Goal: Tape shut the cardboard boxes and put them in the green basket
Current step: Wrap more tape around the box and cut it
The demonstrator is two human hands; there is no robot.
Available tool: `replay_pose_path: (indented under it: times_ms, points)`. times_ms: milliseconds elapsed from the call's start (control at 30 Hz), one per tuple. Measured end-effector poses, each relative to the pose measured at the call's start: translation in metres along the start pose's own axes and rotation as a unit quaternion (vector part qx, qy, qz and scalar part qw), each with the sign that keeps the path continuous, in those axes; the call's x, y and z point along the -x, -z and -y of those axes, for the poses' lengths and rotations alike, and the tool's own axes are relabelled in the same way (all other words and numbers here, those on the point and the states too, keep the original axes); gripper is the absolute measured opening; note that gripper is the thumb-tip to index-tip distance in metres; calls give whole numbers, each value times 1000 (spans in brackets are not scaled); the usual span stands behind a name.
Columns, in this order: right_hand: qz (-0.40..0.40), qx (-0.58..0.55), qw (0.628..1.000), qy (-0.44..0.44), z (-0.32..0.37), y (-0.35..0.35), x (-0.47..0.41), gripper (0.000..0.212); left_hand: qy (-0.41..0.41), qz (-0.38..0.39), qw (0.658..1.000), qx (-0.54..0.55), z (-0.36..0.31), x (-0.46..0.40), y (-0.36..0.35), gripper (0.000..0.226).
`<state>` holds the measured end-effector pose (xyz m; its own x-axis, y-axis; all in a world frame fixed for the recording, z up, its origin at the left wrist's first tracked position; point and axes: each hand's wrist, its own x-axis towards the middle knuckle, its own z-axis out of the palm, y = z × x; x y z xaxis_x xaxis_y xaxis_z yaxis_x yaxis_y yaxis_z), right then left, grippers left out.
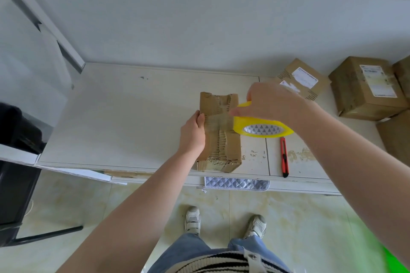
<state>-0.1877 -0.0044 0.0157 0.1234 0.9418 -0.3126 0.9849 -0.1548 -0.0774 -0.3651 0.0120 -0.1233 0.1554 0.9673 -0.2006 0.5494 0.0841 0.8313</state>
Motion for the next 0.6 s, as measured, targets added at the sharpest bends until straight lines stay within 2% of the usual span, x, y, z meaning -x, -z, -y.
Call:
replay_pose_path:
  times_ms: [267, 367, 433, 500, 533, 600]
  points:
    - [48, -21, 997, -56, -31, -28, -19, 72, 4, -22, 1000, -18, 0, 0, -1, 39]
    - [77, -40, 995, -53, -36, -48, -23, 68, 6, -12, 1000, -6, 2, 1, 1, 43]
    - [83, -81, 992, -52, -40, -57, -23, 64, 31, 22, 999, -21, 4, 0, 2, 64]
    - [83, -117, 988, -53, -44, -63, -22, 62, 101, 65, 993, -18, 3, -1, 3, 90]
    - [84, -124, 987, -52, -46, -65, -22, 61, 132, 91, 987, -10, 3, -2, 3, 89]
    - [84, -128, 987, -53, -46, -70, -26, 60, 164, 130, 978, 18, 3, -6, 2, 67]
